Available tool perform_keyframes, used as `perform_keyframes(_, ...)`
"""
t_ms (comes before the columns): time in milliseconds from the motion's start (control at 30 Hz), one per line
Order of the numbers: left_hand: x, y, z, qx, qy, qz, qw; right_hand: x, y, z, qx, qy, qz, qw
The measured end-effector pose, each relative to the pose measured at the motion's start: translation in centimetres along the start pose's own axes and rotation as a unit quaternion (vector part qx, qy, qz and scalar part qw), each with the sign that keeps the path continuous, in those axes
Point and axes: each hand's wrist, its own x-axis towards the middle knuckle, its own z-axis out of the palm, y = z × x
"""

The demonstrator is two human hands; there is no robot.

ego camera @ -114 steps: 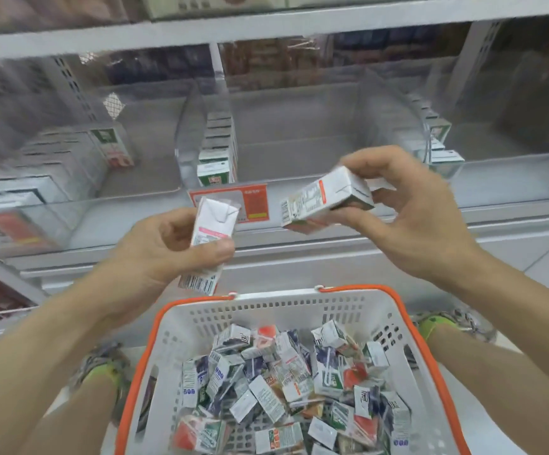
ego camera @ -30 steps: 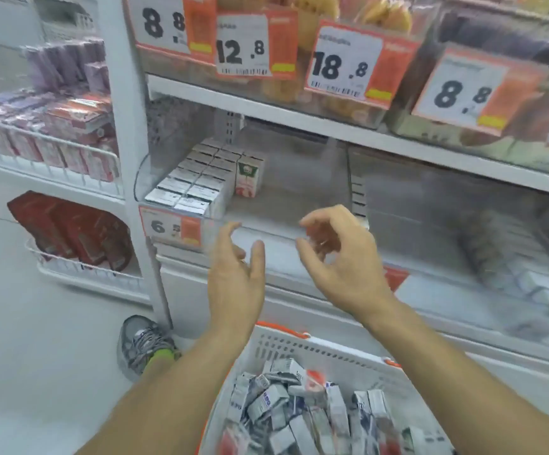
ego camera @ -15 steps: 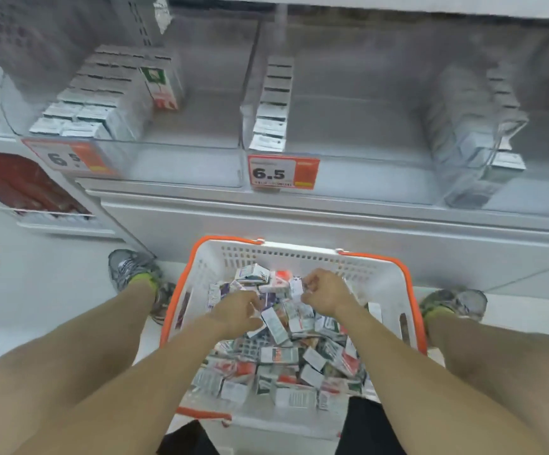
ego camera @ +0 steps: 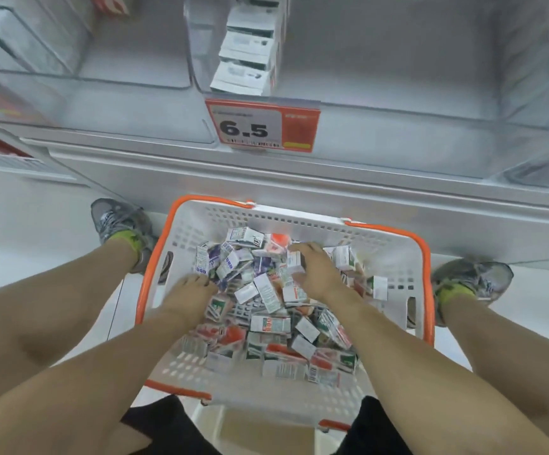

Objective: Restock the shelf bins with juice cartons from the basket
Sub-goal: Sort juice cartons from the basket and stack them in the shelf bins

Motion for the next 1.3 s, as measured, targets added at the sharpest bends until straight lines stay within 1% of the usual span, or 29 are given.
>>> perform_keyframes(167,0.4,-1.0,-0.4,0.022,-0.036,0.014,0.999,-0.2,-0.1,-0.7,0.037,0.041,0.025,0.998)
perform_keyframes(267,0.3,-1.0,-0.4,0.020,-0.046,0.008,0.999,-1.4,-0.5,-1.5,0.094,0.050,0.057,0.993)
perform_keyframes(333,0.2,-0.6,-0.9,0.011,-0.034,0.002,0.999,-2.5,-1.2,-2.4,0.142,0.027,0.078,0.986)
perform_keyframes(400,-0.2,-0.2,-1.6,-0.020,-0.024,0.000,1.000,-3.6,-1.9,-3.8,0.172,-0.014,0.094,0.981)
perform_keyframes(467,-1.1,0.1,-2.7,-0.091,-0.031,-0.027,0.995,-4.5,-2.7,-5.6,0.171,-0.068,0.102,0.978)
perform_keyframes(500,-1.6,0.3,-3.4,-0.145,-0.030,-0.049,0.988,-5.0,-3.3,-6.7,0.168,-0.107,0.102,0.975)
perform_keyframes(533,-2.1,0.3,-4.3,-0.220,-0.026,-0.069,0.973,-5.4,-4.0,-7.9,0.158,-0.144,0.101,0.972)
perform_keyframes(567,-2.5,0.2,-5.4,-0.316,-0.029,-0.077,0.945,-5.9,-5.0,-9.3,0.142,-0.177,0.096,0.969)
perform_keyframes(600,-3.0,0.3,-7.0,-0.419,-0.039,-0.077,0.904,-6.5,-6.0,-10.9,0.126,-0.201,0.087,0.968)
perform_keyframes(633,-3.8,0.4,-8.8,-0.510,-0.055,-0.070,0.855,-7.0,-7.2,-12.4,0.107,-0.217,0.078,0.967)
perform_keyframes(667,-4.9,0.5,-10.9,-0.579,-0.080,-0.054,0.810,-7.7,-8.4,-14.0,0.086,-0.225,0.063,0.969)
perform_keyframes(700,-6.0,0.5,-12.9,-0.620,-0.106,-0.027,0.777,-8.4,-9.5,-15.6,0.063,-0.224,0.042,0.972)
perform_keyframes(767,-8.1,0.3,-16.7,-0.683,-0.153,0.069,0.711,-9.9,-11.4,-18.5,0.025,-0.208,-0.005,0.978)
perform_keyframes(833,-10.0,-0.3,-19.7,-0.717,-0.173,0.177,0.651,-11.8,-12.9,-20.9,0.022,-0.179,-0.053,0.982)
perform_keyframes(867,-10.7,-0.5,-20.9,-0.729,-0.180,0.231,0.619,-12.7,-13.4,-21.9,0.040,-0.163,-0.080,0.983)
perform_keyframes(933,-12.0,-0.4,-23.0,-0.741,-0.214,0.333,0.542,-14.4,-14.2,-23.2,0.109,-0.139,-0.132,0.975)
perform_keyframes(967,-12.6,-0.1,-23.7,-0.743,-0.235,0.373,0.504,-15.2,-14.6,-23.6,0.149,-0.133,-0.152,0.968)
perform_keyframes(1000,-13.0,0.2,-24.3,-0.741,-0.246,0.403,0.478,-15.8,-14.9,-23.8,0.184,-0.129,-0.166,0.960)
perform_keyframes(1033,-13.3,0.8,-25.0,-0.737,-0.237,0.413,0.479,-16.3,-15.1,-24.1,0.209,-0.125,-0.178,0.953)
perform_keyframes(1067,-13.6,1.4,-25.5,-0.739,-0.208,0.399,0.501,-16.8,-15.2,-24.2,0.224,-0.120,-0.189,0.948)
perform_keyframes(1100,-13.8,2.1,-25.9,-0.747,-0.171,0.365,0.528,-17.1,-15.3,-24.4,0.235,-0.114,-0.199,0.945)
perform_keyframes(1133,-14.1,3.0,-26.3,-0.763,-0.130,0.317,0.548,-17.3,-15.2,-24.5,0.244,-0.105,-0.204,0.942)
perform_keyframes(1167,-14.3,3.8,-26.7,-0.781,-0.096,0.273,0.554,-17.5,-14.9,-24.5,0.253,-0.093,-0.204,0.941)
perform_keyframes(1200,-14.5,4.5,-27.1,-0.800,-0.071,0.242,0.545,-17.6,-14.6,-24.5,0.260,-0.078,-0.200,0.942)
perform_keyframes(1267,-14.8,5.9,-27.8,-0.823,-0.044,0.213,0.525,-17.7,-14.1,-24.4,0.271,-0.051,-0.187,0.943)
perform_keyframes(1300,-14.9,6.4,-28.1,-0.822,-0.041,0.212,0.528,-17.6,-14.0,-24.3,0.276,-0.044,-0.182,0.943)
